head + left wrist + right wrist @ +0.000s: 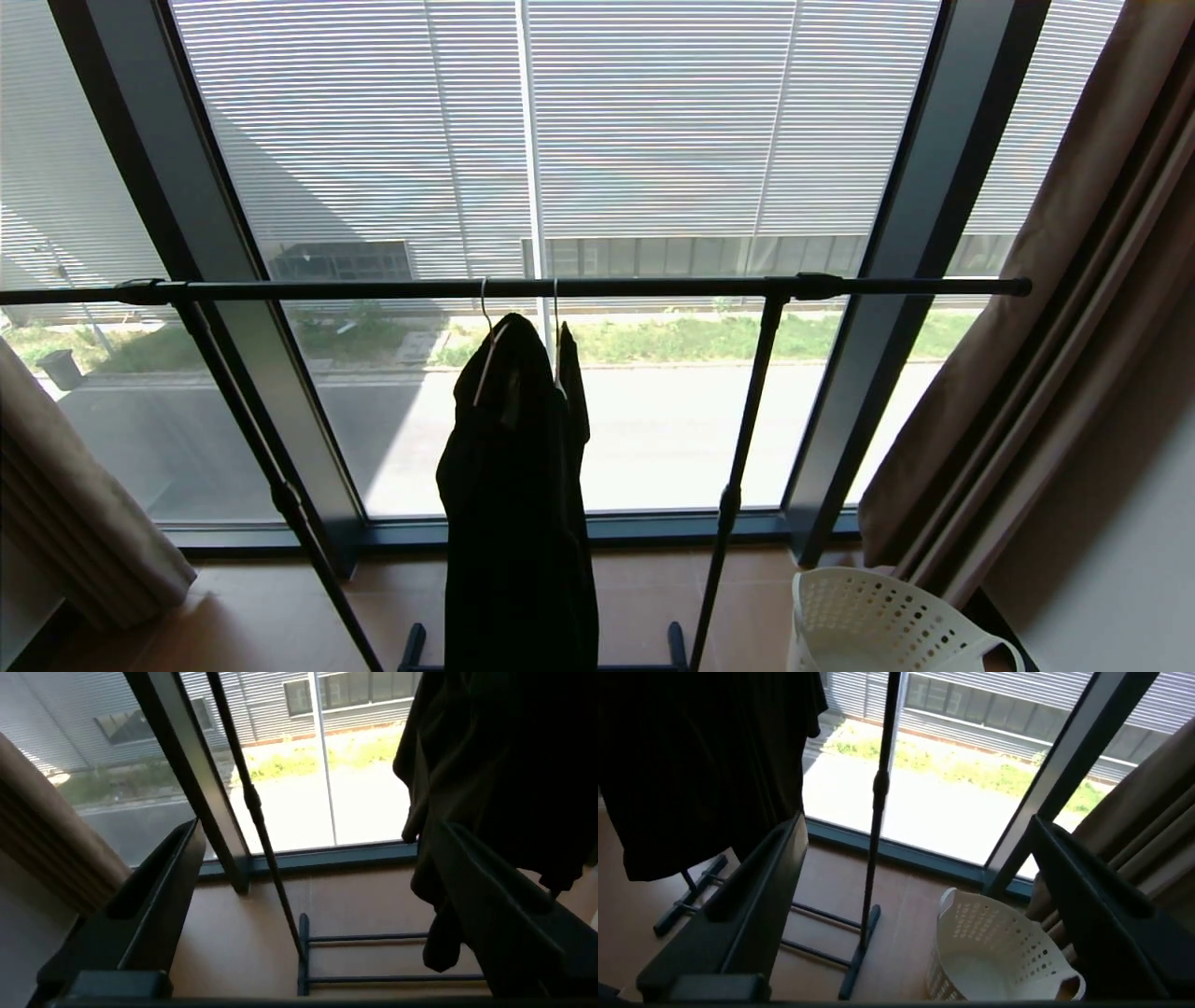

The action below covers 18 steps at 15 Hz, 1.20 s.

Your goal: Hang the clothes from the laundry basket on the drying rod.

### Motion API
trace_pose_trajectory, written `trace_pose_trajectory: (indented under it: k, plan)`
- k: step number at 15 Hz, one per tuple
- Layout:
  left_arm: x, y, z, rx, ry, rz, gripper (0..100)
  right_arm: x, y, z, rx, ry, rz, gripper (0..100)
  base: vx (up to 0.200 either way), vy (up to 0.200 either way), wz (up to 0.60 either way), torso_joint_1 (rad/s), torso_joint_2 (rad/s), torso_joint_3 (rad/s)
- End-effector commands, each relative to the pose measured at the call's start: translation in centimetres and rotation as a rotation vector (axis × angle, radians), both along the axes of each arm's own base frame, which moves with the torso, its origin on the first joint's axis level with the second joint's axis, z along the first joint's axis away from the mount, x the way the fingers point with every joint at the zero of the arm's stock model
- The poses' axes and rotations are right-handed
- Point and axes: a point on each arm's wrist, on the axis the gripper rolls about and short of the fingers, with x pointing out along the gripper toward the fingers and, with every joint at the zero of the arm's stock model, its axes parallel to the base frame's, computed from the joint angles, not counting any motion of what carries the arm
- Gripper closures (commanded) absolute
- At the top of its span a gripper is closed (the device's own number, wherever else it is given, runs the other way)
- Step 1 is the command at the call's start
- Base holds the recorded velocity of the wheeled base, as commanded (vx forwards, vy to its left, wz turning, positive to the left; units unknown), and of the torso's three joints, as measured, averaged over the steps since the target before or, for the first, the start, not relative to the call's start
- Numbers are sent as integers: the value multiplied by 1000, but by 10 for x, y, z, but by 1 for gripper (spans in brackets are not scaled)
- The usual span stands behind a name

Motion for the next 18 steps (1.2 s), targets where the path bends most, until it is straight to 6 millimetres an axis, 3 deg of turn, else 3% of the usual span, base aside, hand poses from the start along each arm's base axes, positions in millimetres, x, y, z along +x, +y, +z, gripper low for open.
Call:
trace_pose_trajectory:
  k: [1, 4, 6, 8, 10, 11, 13, 18]
  plan:
    - [-1, -3, -1, -107, 15, -141, 0, -7, 1, -2, 4, -81, 37, 0, 0, 0, 0, 0, 0, 0]
    - [-1, -4, -2, -115, 18, -178, 0, -7, 1, -1, 55, -73, 42, 0, 0, 0, 0, 0, 0, 0]
    - [-1, -4, -3, -116, 21, -180, 0, -8, 4, 0, 249, -12, 174, 0, 0, 0, 0, 0, 0, 0]
    - [-1, -4, -3, -118, 22, -165, 0, -8, 4, 0, 215, -27, 171, 0, 0, 0, 0, 0, 0, 0]
    - [-1, -5, -3, -118, 18, -138, 0, -7, 2, 0, 125, -61, 66, 0, 0, 0, 0, 0, 0, 0]
    - [-1, -5, -3, -118, 18, -136, 0, -5, -4, -2, -1, -88, -162, 0, 0, 0, 0, 0, 0, 0]
    - [-1, -5, -3, -117, 18, -137, 0, -4, -6, -6, -21, -92, -278, 0, 0, 0, 0, 0, 0, 0]
    - [-1, -5, -2, -115, 15, -140, 0, -3, -5, -7, 69, -77, -224, 0, 0, 0, 0, 0, 0, 0]
